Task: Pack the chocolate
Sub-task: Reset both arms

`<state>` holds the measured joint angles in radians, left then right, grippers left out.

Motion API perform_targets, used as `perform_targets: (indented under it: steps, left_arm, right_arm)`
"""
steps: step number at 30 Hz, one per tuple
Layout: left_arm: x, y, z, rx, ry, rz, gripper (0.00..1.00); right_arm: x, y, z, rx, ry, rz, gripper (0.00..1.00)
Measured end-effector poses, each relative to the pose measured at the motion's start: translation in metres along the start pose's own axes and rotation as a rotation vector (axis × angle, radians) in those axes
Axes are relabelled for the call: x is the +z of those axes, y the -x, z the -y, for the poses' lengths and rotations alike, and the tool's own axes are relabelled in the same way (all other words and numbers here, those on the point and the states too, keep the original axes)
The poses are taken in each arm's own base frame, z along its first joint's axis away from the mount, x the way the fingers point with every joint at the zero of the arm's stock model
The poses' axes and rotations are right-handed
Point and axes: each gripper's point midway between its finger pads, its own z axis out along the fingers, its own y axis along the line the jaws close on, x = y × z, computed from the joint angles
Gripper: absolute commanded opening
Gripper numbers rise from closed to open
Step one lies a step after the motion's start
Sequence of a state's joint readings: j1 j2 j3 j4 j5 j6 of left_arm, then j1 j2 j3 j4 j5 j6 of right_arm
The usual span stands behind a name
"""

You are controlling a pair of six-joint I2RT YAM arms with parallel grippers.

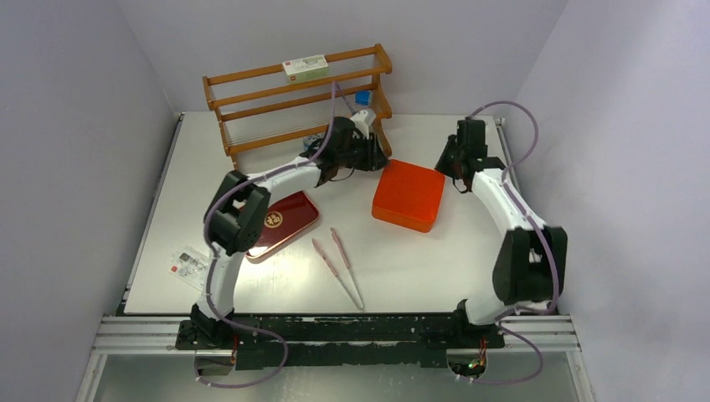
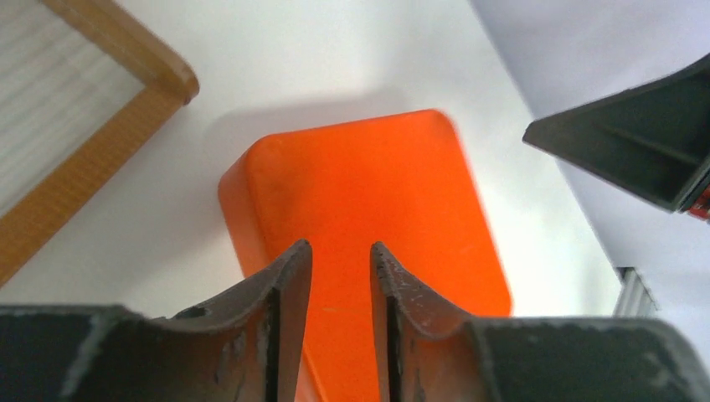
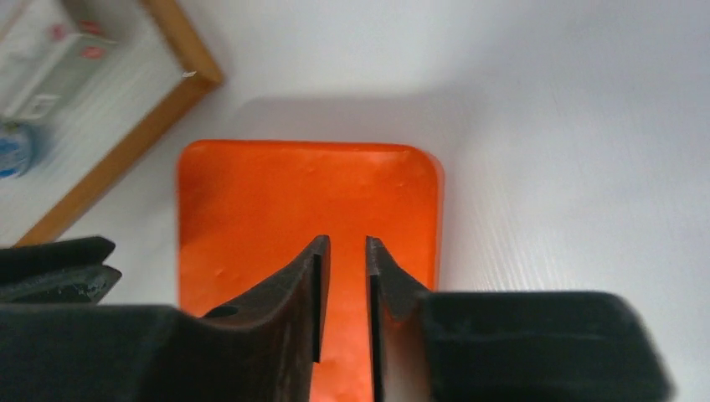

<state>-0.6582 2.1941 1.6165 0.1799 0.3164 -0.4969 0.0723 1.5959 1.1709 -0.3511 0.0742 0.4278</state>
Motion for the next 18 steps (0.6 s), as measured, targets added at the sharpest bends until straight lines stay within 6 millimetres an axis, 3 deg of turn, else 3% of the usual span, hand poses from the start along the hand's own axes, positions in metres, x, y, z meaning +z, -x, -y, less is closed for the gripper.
perform_targets:
  steps: [2, 4, 5, 6, 8, 11, 14, 18]
  left_arm:
    - [-0.017, 0.02, 0.016, 0.021, -0.008, 0.022, 0.48]
    - [-0.041, 0.046, 0.037, 0.05, -0.028, 0.061, 0.63]
    - [-0.056, 0.06, 0.049, 0.068, -0.04, 0.087, 0.69]
    - [-0.069, 0.071, 0.06, 0.086, -0.049, 0.108, 0.76]
    - [-0.1, 0.094, 0.082, 0.122, -0.072, 0.155, 0.97]
    - [-0.145, 0.108, 0.105, 0.168, -0.088, 0.195, 0.98]
    - [-0.185, 0.099, 0.113, 0.199, -0.078, 0.192, 0.98]
    - [-0.227, 0.074, 0.109, 0.23, -0.029, 0.161, 0.98]
  right_arm:
    - [-0.026, 0.013, -0.013, -0.006, 0.049, 0.047, 0.5]
    - [-0.056, 0.022, -0.028, -0.016, 0.113, 0.103, 0.73]
    - [-0.074, 0.024, -0.037, -0.029, 0.15, 0.131, 0.92]
    - [-0.089, 0.024, -0.043, -0.036, 0.18, 0.15, 0.99]
    - [-0.112, 0.021, -0.053, -0.048, 0.233, 0.172, 1.0]
    - [-0.138, 0.01, -0.057, -0.06, 0.3, 0.176, 1.0]
    - [-0.159, -0.007, -0.057, -0.069, 0.363, 0.162, 1.0]
    - [-0.179, -0.025, -0.056, -0.075, 0.425, 0.145, 1.0]
